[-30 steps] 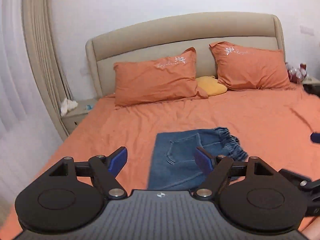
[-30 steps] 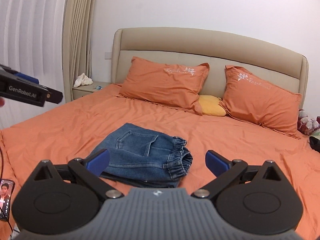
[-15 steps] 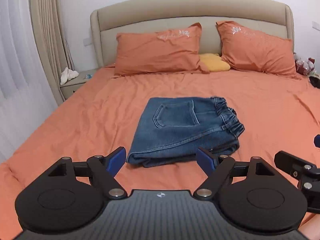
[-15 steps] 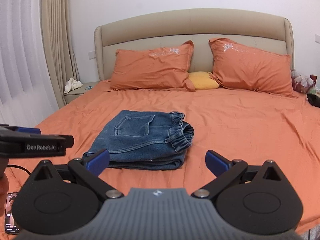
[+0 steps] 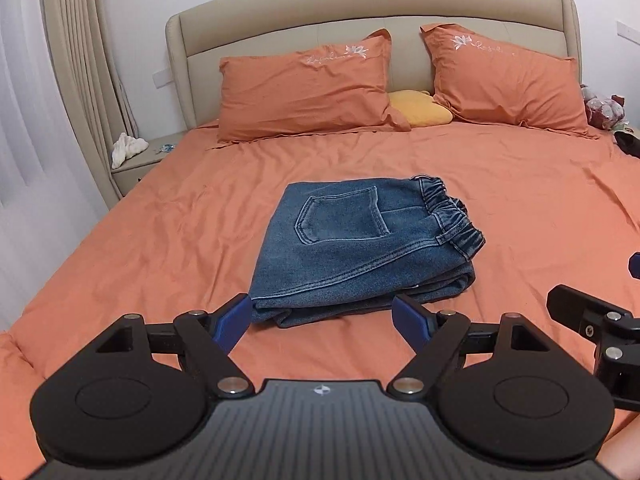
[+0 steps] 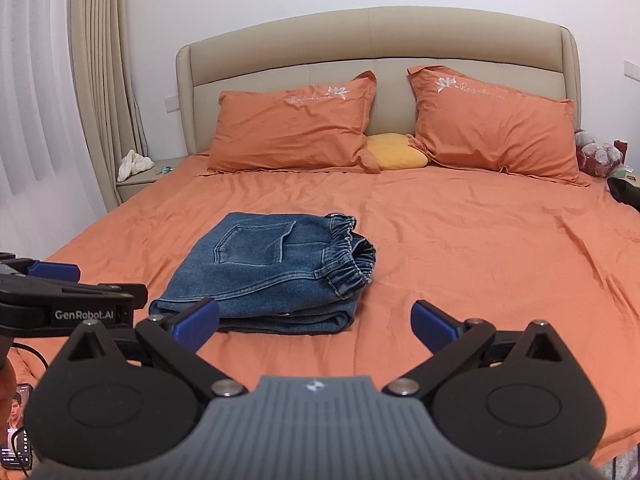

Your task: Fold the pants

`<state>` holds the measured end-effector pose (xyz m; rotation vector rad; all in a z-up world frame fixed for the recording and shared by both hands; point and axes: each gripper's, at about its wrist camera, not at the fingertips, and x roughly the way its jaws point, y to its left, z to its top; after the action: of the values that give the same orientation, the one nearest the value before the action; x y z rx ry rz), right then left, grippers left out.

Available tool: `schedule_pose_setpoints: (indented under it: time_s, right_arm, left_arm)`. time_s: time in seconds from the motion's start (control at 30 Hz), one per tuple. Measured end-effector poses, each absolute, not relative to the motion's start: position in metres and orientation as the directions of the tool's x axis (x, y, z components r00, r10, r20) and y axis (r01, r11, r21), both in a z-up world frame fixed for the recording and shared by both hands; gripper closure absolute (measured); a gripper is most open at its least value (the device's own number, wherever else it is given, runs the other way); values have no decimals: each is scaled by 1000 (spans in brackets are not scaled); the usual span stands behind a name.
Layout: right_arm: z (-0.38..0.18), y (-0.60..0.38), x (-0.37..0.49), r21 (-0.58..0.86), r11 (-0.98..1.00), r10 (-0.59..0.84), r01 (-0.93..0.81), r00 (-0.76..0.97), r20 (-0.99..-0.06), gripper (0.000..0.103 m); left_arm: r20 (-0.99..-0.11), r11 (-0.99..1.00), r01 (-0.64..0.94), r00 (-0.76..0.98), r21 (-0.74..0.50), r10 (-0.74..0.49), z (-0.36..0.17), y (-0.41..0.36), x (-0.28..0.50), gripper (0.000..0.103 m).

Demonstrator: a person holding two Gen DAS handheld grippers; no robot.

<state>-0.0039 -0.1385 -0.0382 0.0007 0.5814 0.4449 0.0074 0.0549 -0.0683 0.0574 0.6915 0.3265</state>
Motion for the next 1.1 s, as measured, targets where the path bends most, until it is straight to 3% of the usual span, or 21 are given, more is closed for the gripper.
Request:
schedule_pose_setpoints:
  time_s: [1.1]
  right_arm:
    - [-34,-140,-8,118,904,409,-411,750,-519,5]
  left_arm:
    - [-607,945,-284,727,161,322,-58,51,5,10]
